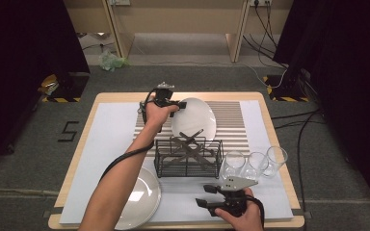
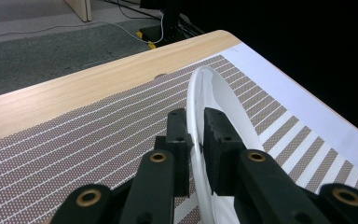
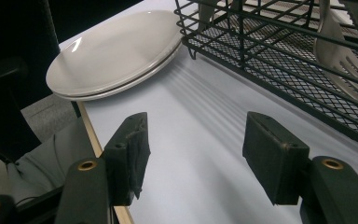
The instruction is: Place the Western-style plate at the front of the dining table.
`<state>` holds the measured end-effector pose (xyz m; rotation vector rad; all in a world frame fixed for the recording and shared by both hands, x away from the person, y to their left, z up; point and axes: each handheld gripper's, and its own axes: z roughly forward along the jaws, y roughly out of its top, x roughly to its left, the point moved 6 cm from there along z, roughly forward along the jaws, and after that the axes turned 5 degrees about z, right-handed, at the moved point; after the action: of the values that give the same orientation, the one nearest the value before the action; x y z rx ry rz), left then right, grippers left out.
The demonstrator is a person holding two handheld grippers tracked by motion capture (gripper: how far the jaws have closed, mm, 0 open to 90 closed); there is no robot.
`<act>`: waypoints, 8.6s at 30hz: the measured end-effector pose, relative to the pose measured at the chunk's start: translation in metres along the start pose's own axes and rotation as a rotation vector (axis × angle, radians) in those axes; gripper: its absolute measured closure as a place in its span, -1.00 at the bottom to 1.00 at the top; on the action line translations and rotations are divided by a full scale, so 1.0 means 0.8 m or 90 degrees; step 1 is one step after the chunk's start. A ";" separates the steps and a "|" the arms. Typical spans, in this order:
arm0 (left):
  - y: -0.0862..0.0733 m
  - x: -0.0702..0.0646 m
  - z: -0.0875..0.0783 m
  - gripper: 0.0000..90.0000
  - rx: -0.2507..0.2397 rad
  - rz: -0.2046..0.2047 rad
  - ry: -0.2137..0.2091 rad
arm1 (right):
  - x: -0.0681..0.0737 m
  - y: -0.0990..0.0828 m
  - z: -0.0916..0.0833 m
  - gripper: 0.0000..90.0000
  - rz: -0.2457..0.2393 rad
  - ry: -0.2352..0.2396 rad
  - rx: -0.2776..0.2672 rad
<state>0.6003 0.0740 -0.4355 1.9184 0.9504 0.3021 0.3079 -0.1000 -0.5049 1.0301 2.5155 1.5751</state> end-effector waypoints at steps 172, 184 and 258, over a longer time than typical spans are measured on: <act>-0.090 -0.042 -0.164 -0.33 -0.072 0.067 0.063 | -0.002 0.000 0.002 -0.12 0.003 -0.010 0.007; -0.093 -0.059 -0.175 -0.33 -0.080 0.086 0.048 | -0.002 0.000 0.002 -0.12 0.002 -0.010 0.008; -0.117 -0.135 -0.203 -0.35 -0.098 0.191 -0.046 | -0.002 -0.001 0.003 -0.12 -0.002 -0.015 0.009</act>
<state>0.3915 0.1239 -0.4094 1.9132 0.5734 0.4628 0.3098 -0.0993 -0.5071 1.0394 2.5155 1.5384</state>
